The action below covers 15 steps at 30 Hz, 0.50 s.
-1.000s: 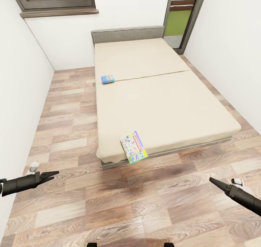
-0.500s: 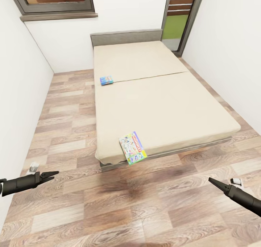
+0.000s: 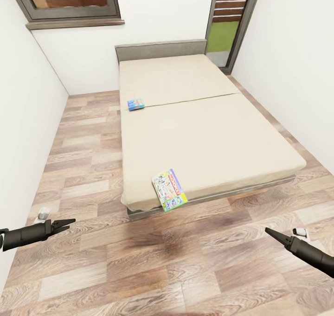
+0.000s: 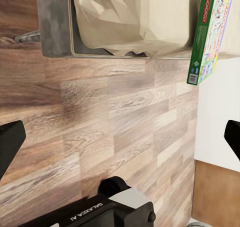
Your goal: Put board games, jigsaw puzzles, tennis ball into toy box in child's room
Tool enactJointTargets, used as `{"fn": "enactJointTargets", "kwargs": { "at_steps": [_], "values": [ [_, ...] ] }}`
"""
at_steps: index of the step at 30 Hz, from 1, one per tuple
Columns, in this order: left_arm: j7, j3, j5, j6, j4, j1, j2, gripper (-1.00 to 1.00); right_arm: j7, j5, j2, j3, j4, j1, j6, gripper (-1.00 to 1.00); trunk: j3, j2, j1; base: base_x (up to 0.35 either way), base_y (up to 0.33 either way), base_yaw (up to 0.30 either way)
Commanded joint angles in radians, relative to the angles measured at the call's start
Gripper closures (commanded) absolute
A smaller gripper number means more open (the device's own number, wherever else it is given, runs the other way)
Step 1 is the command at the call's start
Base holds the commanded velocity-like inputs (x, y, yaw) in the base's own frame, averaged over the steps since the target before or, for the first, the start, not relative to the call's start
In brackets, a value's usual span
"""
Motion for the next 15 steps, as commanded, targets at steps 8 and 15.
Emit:
{"fn": "enactJointTargets", "kwargs": {
  "at_steps": [8,15],
  "values": [
    [-0.003,0.001,0.0,0.009,0.0,0.0,0.0,-1.0,0.003,-0.007,0.003,0.009,0.0,-0.001,0.01,-1.0,0.001,0.0,0.0,0.0,0.0,-0.001],
    [-0.003,0.001,0.0,0.009,0.0,0.0,0.0,-1.0,0.003,-0.006,0.007,0.009,-0.001,-0.001,0.01,-1.0,-0.004,-0.028,0.015,0.0,0.0,0.0]
  ]
}}
